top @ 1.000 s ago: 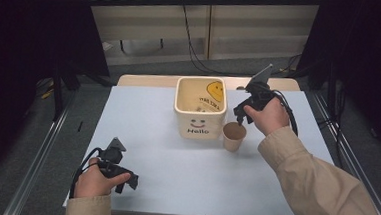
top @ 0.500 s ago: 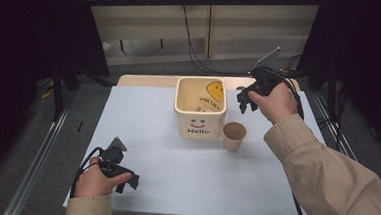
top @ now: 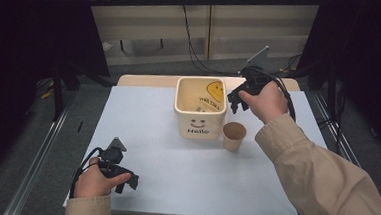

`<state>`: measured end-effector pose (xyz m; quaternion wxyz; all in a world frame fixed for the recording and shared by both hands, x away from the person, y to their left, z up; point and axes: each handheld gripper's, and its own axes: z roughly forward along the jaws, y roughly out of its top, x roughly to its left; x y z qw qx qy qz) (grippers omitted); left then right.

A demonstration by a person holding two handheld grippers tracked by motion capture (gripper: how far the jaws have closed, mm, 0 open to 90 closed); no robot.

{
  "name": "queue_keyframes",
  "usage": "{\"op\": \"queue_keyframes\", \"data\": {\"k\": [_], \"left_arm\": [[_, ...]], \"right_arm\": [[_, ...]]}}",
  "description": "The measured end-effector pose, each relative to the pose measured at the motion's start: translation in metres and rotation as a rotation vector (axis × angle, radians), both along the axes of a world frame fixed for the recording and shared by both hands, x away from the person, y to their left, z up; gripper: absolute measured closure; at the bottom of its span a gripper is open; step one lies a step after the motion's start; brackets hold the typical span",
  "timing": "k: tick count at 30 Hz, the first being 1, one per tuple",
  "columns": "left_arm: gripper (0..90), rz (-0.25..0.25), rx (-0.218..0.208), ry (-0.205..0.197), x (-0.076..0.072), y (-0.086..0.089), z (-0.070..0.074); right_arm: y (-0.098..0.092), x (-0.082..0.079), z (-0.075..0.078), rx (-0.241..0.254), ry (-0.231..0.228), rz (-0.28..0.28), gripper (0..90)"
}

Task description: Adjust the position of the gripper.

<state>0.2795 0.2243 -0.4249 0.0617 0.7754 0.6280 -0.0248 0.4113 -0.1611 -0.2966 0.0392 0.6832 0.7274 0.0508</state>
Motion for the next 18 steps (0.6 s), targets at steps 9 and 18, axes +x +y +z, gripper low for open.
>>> {"op": "queue_keyframes", "data": {"k": [9,18], "left_arm": [[4.6,0.0,0.003,-0.009,-0.001,-0.001,0.0],[4.6,0.001,0.002,-0.001,0.0,0.0,0.002]], "right_arm": [[0.022,0.0,0.0,0.01,0.009,0.039,6.7],[0.019,0.0,-0.008,-0.001,0.011,0.056,6.3]]}}
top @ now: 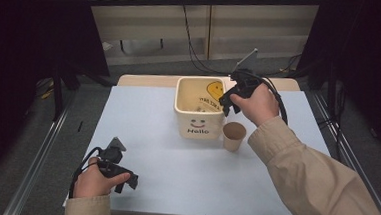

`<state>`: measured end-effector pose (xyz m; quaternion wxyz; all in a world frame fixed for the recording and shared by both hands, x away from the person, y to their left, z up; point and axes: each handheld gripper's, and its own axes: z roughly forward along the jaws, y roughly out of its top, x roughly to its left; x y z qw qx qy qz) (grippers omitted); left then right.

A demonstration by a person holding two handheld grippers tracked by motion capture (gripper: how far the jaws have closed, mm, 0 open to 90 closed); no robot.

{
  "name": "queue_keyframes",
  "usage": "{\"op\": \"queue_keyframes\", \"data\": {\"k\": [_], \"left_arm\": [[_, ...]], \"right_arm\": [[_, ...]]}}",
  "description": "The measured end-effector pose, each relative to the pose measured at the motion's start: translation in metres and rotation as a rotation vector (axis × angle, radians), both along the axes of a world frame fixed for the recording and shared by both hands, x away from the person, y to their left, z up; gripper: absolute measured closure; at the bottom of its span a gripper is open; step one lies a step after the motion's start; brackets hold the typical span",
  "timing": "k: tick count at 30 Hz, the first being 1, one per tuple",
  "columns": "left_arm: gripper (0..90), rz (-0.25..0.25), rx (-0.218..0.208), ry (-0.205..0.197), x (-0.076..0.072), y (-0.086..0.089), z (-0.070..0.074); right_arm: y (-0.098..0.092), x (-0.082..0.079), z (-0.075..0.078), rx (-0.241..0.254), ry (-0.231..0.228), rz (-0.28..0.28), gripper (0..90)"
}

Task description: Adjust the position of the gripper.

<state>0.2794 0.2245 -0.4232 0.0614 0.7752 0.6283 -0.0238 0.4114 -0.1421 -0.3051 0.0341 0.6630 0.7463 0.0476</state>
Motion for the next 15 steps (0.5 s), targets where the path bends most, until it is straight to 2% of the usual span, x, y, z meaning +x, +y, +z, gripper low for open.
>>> {"op": "queue_keyframes", "data": {"k": [15], "left_arm": [[4.6,0.005,-0.002,-0.01,-0.001,0.001,0.001]], "right_arm": [[0.007,-0.005,-0.03,-0.007,0.022,0.038,6.4]]}}
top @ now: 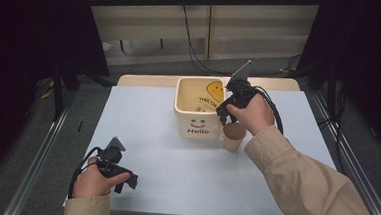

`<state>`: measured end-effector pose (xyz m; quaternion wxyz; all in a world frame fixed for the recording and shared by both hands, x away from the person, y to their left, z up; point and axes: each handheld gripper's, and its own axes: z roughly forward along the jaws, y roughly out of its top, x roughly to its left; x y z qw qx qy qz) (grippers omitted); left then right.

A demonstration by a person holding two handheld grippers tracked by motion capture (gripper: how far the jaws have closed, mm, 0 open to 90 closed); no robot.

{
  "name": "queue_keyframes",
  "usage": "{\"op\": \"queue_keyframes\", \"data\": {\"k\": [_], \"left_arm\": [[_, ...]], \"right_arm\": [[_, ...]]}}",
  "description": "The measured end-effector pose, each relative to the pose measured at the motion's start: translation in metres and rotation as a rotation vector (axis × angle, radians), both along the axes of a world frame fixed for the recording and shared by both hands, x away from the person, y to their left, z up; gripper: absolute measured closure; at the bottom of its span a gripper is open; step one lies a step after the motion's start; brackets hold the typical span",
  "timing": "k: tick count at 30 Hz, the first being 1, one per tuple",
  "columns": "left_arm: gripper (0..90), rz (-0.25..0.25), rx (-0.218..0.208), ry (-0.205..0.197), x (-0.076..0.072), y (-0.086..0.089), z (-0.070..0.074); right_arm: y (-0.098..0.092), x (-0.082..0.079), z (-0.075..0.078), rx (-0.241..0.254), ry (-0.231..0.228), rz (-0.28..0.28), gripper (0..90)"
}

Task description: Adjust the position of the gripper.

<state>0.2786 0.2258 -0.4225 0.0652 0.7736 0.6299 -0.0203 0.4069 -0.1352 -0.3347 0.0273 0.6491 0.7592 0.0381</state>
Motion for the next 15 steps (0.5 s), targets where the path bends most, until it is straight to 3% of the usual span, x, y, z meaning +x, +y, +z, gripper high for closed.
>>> {"op": "queue_keyframes", "data": {"k": [15], "left_arm": [[4.6,-0.006,0.011,-0.003,0.0,0.001,0.0]], "right_arm": [[0.002,-0.001,-0.035,-0.006,0.011,0.034,7.1]]}}
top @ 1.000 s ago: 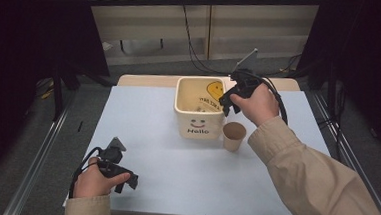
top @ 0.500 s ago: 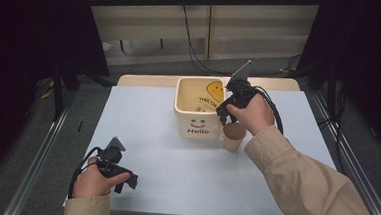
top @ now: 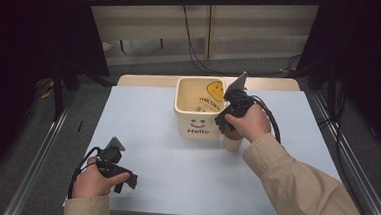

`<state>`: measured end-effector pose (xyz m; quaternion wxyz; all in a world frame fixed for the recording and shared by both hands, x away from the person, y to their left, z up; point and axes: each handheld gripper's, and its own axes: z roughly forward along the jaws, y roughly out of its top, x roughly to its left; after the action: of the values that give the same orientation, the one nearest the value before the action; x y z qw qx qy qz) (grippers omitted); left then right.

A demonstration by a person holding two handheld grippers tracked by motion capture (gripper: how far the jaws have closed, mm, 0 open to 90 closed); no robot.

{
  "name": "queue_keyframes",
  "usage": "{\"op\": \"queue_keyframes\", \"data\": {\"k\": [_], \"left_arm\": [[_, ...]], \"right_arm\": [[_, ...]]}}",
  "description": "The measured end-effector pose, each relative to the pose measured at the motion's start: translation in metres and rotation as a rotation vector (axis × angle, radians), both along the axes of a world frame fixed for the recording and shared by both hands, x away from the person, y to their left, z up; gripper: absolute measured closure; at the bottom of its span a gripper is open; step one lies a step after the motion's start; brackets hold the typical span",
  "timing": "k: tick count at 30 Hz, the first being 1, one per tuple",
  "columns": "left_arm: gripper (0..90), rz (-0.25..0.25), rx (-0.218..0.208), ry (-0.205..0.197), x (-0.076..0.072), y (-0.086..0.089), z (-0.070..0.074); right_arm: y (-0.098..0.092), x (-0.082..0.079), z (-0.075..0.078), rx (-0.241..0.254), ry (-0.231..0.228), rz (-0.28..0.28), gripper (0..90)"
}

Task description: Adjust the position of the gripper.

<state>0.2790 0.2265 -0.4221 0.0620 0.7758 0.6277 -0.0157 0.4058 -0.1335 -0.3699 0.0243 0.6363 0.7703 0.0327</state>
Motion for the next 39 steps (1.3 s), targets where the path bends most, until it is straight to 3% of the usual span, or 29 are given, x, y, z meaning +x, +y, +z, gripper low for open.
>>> {"op": "queue_keyframes", "data": {"k": [11,24,31,33,39], "left_arm": [[4.6,-0.003,-0.004,0.005,0.0,0.0,0.0],[4.6,0.004,-0.008,0.011,0.0,0.0,0.0],[4.6,0.005,-0.012,0.004,0.0,0.0,0.001],[4.6,0.004,-0.008,0.0,0.0,0.0,0.001],[4.5,-0.002,-0.005,0.002,0.0,0.001,0.002]], "right_arm": [[0.003,-0.001,-0.015,-0.027,-0.019,0.034,11.5],[0.005,-0.001,-0.018,-0.041,0.017,0.044,18.8],[-0.003,-0.003,-0.001,-0.02,0.032,0.034,19.5],[-0.007,-0.003,0.011,0.004,0.039,0.026,19.7],[-0.011,-0.002,0.031,-0.012,0.057,0.034,20.0]]}}
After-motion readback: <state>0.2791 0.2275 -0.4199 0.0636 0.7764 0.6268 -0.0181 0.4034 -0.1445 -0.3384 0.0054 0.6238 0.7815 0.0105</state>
